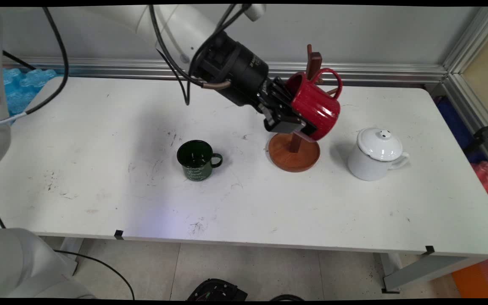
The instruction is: Place the picked object on the table
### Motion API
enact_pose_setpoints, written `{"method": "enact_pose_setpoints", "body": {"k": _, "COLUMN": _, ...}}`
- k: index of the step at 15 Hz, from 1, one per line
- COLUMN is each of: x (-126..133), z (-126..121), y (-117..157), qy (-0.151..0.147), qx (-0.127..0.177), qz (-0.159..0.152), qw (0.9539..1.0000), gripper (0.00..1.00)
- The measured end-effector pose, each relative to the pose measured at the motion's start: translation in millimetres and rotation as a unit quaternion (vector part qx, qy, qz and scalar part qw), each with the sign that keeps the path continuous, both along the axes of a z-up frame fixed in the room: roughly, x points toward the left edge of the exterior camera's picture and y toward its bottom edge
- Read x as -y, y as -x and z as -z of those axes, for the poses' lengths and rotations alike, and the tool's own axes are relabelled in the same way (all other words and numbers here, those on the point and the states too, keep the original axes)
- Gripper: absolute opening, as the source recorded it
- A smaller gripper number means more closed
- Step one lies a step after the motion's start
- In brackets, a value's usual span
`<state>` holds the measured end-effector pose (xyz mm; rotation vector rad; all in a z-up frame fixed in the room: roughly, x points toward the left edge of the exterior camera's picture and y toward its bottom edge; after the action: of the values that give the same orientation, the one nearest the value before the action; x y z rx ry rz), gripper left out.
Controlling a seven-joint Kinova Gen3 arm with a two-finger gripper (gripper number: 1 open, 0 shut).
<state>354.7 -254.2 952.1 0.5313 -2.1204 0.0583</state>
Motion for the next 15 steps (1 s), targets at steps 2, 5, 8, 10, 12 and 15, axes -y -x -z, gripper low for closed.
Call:
{"method": "enact_pose_setpoints", "body": {"k": 2, "x": -3, "z": -6, "y": -8, "qy": 0.003, "qx": 0.011, "qz": -0.01, "qw": 0.9999, "gripper": 0.0}}
{"method": "enact_pose_setpoints", "body": {"k": 5, "x": -8, "z": -13, "y": -25, "qy": 0.007, "qx": 0.03, "qz": -0.024, "qw": 0.9992, "gripper": 0.0}}
{"method": "enact_pose_setpoints", "body": {"k": 8, "x": -12, "z": -18, "y": -42, "qy": 0.009, "qx": 0.051, "qz": -0.038, "qw": 0.9979, "gripper": 0.0}}
{"method": "enact_pose_setpoints", "body": {"k": 10, "x": -13, "z": -21, "y": -53, "qy": 0.013, "qx": 0.065, "qz": -0.047, "qw": 0.9967, "gripper": 0.0}}
{"method": "enact_pose_setpoints", "body": {"k": 12, "x": -11, "z": -23, "y": -66, "qy": 0.018, "qx": 0.081, "qz": -0.058, "qw": 0.9948, "gripper": 0.0}}
{"method": "enact_pose_setpoints", "body": {"k": 15, "x": -5, "z": -25, "y": -82, "qy": 0.028, "qx": 0.105, "qz": -0.075, "qw": 0.9912, "gripper": 0.0}}
